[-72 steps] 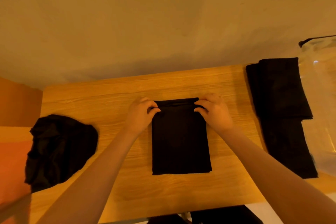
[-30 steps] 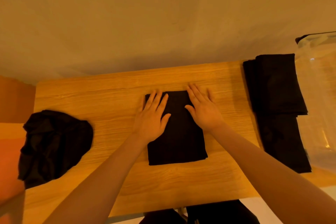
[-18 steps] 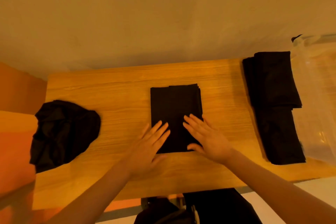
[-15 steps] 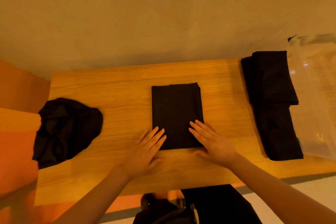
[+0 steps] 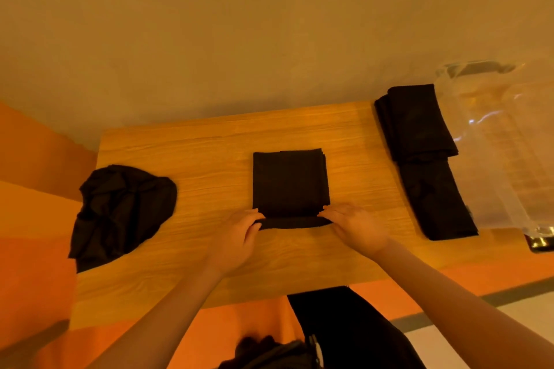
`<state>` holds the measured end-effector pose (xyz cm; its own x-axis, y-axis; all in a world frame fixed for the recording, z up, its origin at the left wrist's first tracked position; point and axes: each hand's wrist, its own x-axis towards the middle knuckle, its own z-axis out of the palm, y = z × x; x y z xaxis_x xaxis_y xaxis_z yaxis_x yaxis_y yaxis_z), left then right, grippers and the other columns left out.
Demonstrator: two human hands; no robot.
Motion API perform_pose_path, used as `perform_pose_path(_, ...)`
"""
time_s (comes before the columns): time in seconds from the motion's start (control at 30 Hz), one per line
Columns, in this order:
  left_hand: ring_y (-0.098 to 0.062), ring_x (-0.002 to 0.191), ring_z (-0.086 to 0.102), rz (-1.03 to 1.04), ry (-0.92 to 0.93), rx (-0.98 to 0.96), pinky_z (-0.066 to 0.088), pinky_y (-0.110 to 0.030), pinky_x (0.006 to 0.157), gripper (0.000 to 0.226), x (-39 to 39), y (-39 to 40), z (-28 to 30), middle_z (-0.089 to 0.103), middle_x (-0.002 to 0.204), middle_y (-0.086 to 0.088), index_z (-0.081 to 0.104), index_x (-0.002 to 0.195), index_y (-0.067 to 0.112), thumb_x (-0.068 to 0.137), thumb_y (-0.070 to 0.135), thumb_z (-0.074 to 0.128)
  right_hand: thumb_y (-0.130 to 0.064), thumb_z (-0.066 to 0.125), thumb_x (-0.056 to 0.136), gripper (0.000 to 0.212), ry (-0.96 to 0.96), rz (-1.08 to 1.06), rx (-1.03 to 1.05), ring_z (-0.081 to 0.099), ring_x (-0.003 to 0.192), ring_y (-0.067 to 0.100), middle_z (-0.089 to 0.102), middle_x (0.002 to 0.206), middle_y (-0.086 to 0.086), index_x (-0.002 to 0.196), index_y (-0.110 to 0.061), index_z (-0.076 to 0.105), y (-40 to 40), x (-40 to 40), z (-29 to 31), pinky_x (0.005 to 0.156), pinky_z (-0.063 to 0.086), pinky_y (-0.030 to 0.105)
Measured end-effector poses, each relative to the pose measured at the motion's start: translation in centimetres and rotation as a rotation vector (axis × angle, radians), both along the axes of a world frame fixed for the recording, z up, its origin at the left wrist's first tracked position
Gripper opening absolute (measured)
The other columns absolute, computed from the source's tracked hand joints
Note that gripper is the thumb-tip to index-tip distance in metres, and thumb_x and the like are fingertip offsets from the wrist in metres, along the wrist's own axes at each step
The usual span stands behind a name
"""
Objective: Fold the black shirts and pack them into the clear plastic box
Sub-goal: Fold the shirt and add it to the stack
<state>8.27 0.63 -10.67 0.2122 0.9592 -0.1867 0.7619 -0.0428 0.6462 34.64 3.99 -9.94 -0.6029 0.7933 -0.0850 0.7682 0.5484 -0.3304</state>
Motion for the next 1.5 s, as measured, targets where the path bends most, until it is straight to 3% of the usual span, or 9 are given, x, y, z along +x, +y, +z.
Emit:
perform_pose_path(0.07, -0.009, 0.105, 0.054, 0.076, -0.067, -0.022, 0.039, -0.013, 0.088, 0.029, 0.3, -0.2, 0.7, 0.059, 0.118, -0.002, 0.054, 0.124, 0.013, 0.098, 0.018, 0.042, -0.015, 0.056, 0.092, 0.032, 0.068, -0.160, -0.221, 0.061, 0.103, 0.016, 0.064, 0.117, 0.005, 0.124, -0.011, 0.058, -0.1, -0.3, 0.9, 0.086, 0.044, 0.017)
perform_pose_path(0.2, -0.002, 0.065, 0.049, 0.219, -0.193, -0.005, 0.040, -0.014, 0.058, 0.022, 1.5, 0.6, 1.6, 0.053, 0.079, 0.011, 0.054, 0.115, 0.017, 0.098, 0.017, 0.040, -0.015, 0.050, 0.095, 0.024, 0.402, -0.520, -0.502, 0.054, 0.078, -0.002, 0.061, 0.098, -0.003, 0.118, -0.014, 0.058, 0.4, -1.3, 2.2, 0.064, 0.043, 0.007)
perform_pose_path(0.4, 0.005, 0.083, 0.049, 0.424, -0.303, 0.087, 0.039, -0.002, 0.070, 0.016, 3.2, 2.9, 2.2, 0.050, 0.096, 0.013, 0.048, 0.111, 0.017, 0.098, 0.013, 0.040, -0.013, 0.048, 0.096, 0.013, 0.703, -0.742, -0.528, 0.052, 0.059, 0.000, 0.052, 0.068, -0.006, 0.090, -0.022, 0.057, 1.8, -2.2, 2.5, 0.053, 0.040, 0.009)
perform_pose_path(0.77, -0.011, 0.112, 0.050, 0.642, -0.490, -0.076, 0.045, -0.018, 0.085, 0.043, 4.7, 5.6, 1.1, 0.049, 0.121, 0.002, 0.041, 0.131, 0.016, 0.090, 0.009, 0.056, -0.025, 0.041, 0.099, 0.039, 0.561, -0.816, -0.474, 0.054, 0.114, 0.021, 0.057, 0.121, 0.007, 0.135, -0.009, 0.043, 5.4, -3.7, 0.2, 0.076, 0.042, 0.015)
perform_pose_path(0.87, -0.017, 0.128, 0.040, 0.765, -0.427, -0.041, 0.034, -0.017, 0.092, 0.039, 5.0, 6.2, 0.9, 0.044, 0.137, -0.007, 0.041, 0.131, 0.015, 0.094, 0.011, 0.050, -0.028, 0.041, 0.099, 0.043, 0.461, -0.808, -0.422, 0.059, 0.104, 0.023, 0.060, 0.117, 0.009, 0.137, -0.009, 0.041, 6.6, -4.0, 0.2, 0.076, 0.046, 0.023)
perform_pose_path(1.0, -0.012, 0.123, 0.042, 0.781, -0.327, -0.042, 0.033, -0.017, 0.088, 0.037, 5.4, 6.8, -0.1, 0.045, 0.138, -0.011, 0.038, 0.133, 0.013, 0.097, 0.012, 0.045, -0.036, 0.041, 0.097, 0.041, 0.240, -0.750, -0.305, 0.054, 0.059, 0.014, 0.064, 0.082, 0.008, 0.125, -0.007, 0.050, 8.2, -4.7, -0.9, 0.045, 0.038, 0.023)
perform_pose_path(1.17, -0.021, 0.119, 0.050, 0.835, -0.215, -0.023, 0.039, -0.020, 0.081, 0.038, 5.3, 7.5, -0.9, 0.050, 0.134, -0.011, 0.038, 0.134, 0.012, 0.097, 0.018, 0.045, -0.037, 0.040, 0.097, 0.035, 0.172, -0.782, -0.224, 0.046, 0.049, 0.012, 0.052, 0.062, -0.002, 0.108, -0.008, 0.056, 8.6, -4.4, -2.1, 0.041, 0.027, 0.021)
perform_pose_path(1.37, -0.015, 0.102, 0.055, 0.873, -0.202, -0.004, 0.044, -0.025, 0.078, 0.042, 4.9, 7.9, -1.5, 0.054, 0.125, -0.008, 0.036, 0.134, 0.011, 0.096, 0.023, 0.048, -0.019, 0.044, 0.098, 0.017, 0.199, -0.806, -0.057, 0.050, 0.060, 0.012, 0.057, 0.076, 0.000, 0.105, -0.008, 0.054, 8.5, -4.5, -1.2, 0.045, 0.028, 0.018)
perform_pose_path(1.5, -0.027, 0.112, 0.052, 0.555, 0.008, 0.277, 0.045, -0.041, 0.094, 0.033, 5.1, 6.6, -1.5, 0.053, 0.123, -0.012, 0.051, 0.123, 0.006, 0.095, 0.022, 0.041, 0.005, 0.045, 0.076, 0.039, 0.272, -0.421, 0.194, 0.062, 0.096, 0.032, 0.064, 0.108, 0.014, 0.111, -0.003, 0.061, 7.4, -5.6, -0.8, 0.078, 0.052, 0.037)
